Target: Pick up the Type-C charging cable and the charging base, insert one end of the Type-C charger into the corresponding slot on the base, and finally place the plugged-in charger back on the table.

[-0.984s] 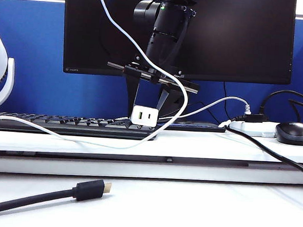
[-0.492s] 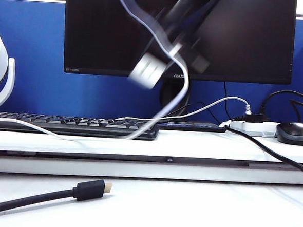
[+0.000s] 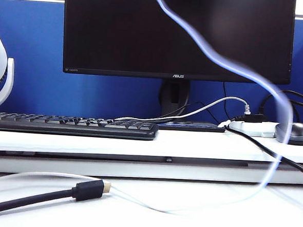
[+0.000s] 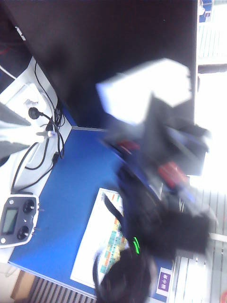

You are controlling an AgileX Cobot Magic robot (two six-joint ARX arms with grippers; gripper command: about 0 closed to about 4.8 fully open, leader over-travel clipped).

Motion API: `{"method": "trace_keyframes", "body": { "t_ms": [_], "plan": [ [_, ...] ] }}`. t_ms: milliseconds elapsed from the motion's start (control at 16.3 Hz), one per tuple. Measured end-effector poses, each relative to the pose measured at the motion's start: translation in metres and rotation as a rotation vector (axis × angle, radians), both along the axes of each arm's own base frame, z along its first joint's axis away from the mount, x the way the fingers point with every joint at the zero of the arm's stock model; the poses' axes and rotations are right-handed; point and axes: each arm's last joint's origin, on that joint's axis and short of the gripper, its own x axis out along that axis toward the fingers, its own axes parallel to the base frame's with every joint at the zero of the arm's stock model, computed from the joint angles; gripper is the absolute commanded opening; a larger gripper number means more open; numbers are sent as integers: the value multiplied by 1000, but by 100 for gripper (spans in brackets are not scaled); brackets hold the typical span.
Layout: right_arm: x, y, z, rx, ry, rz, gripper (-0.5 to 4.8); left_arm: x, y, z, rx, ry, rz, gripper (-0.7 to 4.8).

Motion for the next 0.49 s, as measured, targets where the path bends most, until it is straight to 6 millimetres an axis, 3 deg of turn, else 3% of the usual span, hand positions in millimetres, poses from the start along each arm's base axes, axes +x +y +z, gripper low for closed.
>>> {"method": "trace_keyframes", "body": {
  "t_ms": [307,492],
  "plan": [
    [3,3,9,136,67,114,-5,-3,-2,8,-110,26,-124,-5],
    [-17,2,36,305,20,224,-5,3,-8,10,-172,69,-186,-5]
  ]
}}
